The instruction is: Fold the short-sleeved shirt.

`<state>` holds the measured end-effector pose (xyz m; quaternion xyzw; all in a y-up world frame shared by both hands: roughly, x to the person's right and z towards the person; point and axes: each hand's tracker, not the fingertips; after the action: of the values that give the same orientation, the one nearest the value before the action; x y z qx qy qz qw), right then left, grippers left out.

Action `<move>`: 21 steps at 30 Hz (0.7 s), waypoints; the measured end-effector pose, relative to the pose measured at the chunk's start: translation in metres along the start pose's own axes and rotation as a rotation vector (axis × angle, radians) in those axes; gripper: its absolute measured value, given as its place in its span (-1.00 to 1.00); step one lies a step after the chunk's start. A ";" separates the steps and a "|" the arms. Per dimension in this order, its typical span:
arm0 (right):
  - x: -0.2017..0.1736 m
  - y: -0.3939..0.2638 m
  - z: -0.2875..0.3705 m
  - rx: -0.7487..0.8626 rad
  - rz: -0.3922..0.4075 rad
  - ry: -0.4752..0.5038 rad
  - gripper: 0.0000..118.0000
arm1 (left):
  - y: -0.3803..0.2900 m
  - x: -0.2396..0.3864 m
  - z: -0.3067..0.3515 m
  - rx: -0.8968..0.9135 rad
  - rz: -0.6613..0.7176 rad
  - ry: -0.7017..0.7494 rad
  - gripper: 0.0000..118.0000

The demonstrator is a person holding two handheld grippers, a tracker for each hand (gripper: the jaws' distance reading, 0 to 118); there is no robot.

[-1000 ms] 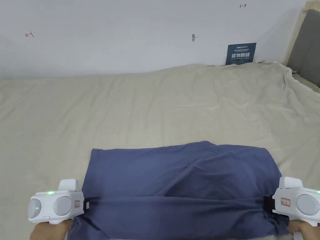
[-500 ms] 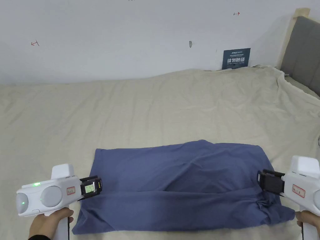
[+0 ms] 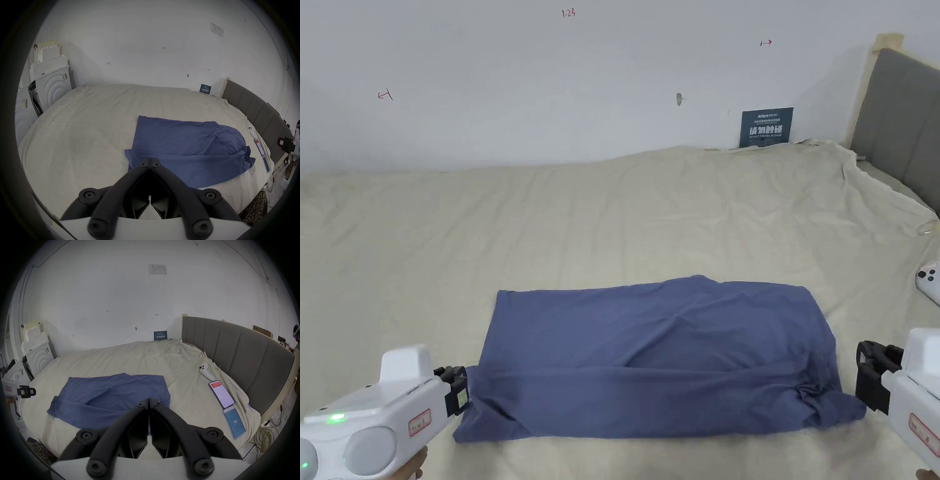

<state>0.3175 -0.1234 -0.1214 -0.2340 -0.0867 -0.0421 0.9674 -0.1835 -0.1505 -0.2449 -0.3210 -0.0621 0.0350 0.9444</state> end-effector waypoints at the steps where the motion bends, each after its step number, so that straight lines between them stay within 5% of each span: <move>1: 0.001 -0.001 0.000 -0.004 0.000 0.002 -1.00 | -0.002 0.000 0.000 -0.009 0.003 -0.001 -1.00; 12: 0.006 -0.003 -0.009 -0.026 -0.021 0.005 -1.00 | -0.008 -0.012 -0.054 -0.213 0.022 0.026 -0.95; 13: 0.006 -0.004 -0.011 -0.031 -0.021 0.004 -1.00 | -0.008 -0.014 -0.062 -0.235 0.029 0.028 -0.79; 15: 0.008 -0.005 -0.015 -0.042 -0.025 0.007 -1.00 | -0.010 -0.020 -0.082 -0.291 0.049 0.057 0.02; 17: 0.006 -0.006 -0.018 -0.051 -0.028 0.007 -1.00 | -0.014 -0.024 -0.098 -0.344 0.058 0.097 0.53; 21: 0.006 -0.007 -0.026 -0.068 -0.031 -0.001 -1.00 | -0.019 -0.029 -0.119 -0.361 0.050 0.118 0.47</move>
<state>0.3263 -0.1421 -0.1394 -0.2656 -0.0892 -0.0598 0.9581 -0.1954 -0.2406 -0.3295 -0.4880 -0.0036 0.0279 0.8724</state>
